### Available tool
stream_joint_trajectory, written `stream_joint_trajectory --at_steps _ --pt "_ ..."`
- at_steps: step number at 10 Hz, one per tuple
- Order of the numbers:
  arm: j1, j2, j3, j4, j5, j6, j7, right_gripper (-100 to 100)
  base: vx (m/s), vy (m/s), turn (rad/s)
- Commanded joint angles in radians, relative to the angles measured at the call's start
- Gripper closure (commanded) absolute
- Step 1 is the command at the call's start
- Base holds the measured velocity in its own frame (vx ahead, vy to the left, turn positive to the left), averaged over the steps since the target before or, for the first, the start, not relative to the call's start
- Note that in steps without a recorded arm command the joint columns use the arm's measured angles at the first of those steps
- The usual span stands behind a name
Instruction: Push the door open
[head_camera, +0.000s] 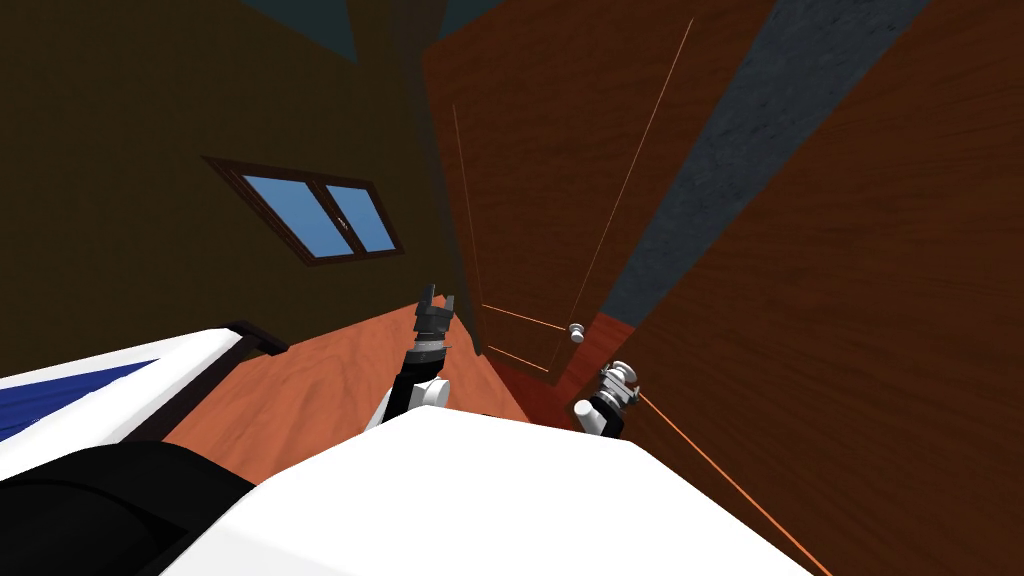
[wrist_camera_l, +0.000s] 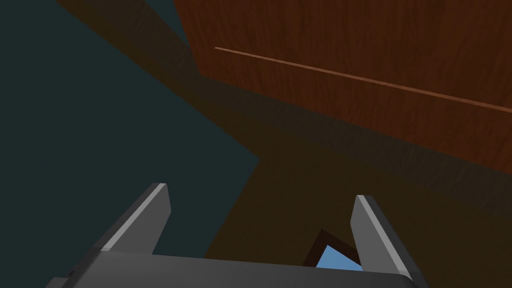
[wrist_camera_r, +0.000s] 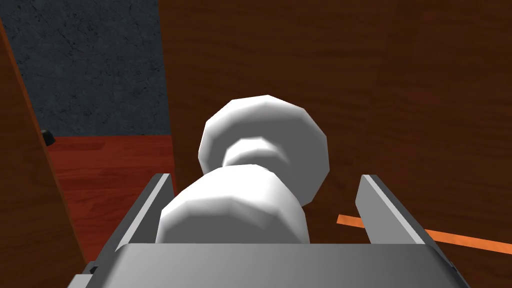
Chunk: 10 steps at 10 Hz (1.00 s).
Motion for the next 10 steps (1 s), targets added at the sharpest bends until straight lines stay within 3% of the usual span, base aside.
stream_joint_trajectory --at_steps 1,9,10 --pt "0.042 -0.021 -0.029 -0.018 -0.015 -0.014 0.005 100 0.018 -0.042 0.079" --pt "0.042 -0.021 -0.029 -0.018 -0.015 -0.014 0.005 100 0.005 -0.002 0.002" --pt "0.022 -0.007 -0.040 -0.036 -0.032 -0.017 0.026 100 0.080 -0.100 0.205"
